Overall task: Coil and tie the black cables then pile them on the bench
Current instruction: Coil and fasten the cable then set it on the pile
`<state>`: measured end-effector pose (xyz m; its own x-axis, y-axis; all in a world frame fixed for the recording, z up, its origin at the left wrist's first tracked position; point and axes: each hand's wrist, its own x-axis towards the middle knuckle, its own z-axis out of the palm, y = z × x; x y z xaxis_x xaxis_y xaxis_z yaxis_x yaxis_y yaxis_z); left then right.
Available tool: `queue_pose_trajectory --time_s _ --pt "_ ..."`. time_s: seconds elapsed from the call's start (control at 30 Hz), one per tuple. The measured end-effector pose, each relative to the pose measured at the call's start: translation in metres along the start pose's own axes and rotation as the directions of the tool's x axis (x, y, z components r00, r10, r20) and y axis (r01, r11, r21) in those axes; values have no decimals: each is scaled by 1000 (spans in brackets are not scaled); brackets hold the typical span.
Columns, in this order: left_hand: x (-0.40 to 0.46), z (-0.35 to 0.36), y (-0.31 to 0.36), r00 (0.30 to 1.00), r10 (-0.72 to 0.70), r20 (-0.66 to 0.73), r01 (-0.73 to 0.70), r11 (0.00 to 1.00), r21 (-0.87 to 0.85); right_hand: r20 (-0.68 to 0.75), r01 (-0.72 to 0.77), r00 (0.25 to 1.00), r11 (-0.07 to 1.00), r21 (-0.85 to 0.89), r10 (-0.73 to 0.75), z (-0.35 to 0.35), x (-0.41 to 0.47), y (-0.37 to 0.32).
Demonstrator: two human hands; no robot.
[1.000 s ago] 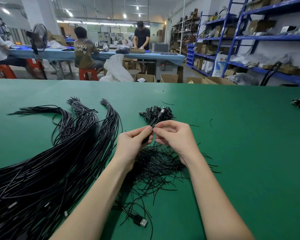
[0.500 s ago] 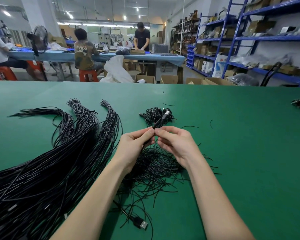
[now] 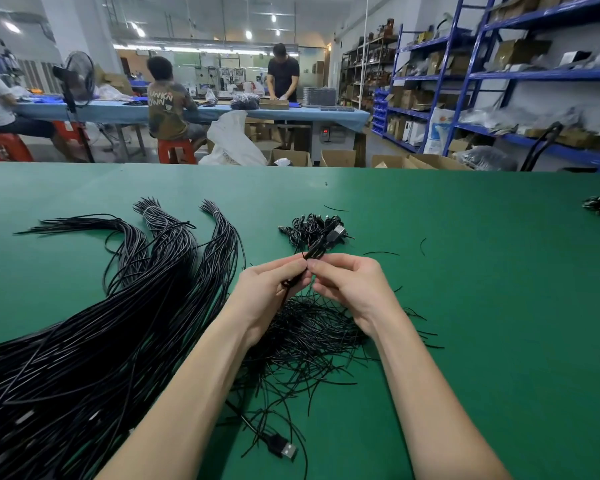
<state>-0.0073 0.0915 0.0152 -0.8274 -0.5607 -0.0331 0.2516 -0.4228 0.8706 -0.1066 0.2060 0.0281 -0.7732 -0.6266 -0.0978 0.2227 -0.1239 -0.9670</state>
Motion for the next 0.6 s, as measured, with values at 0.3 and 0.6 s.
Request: queue_pose_trajectory --time_s 0.3,0.6 --pt "-2 0 4 998 -59 -28 59 998 1 162 14 987 996 -83 0 -8 -2 -3" --pt "-9 3 5 982 -189 -10 187 975 -121 229 -24 972 987 -157 60 -22 2 -3"
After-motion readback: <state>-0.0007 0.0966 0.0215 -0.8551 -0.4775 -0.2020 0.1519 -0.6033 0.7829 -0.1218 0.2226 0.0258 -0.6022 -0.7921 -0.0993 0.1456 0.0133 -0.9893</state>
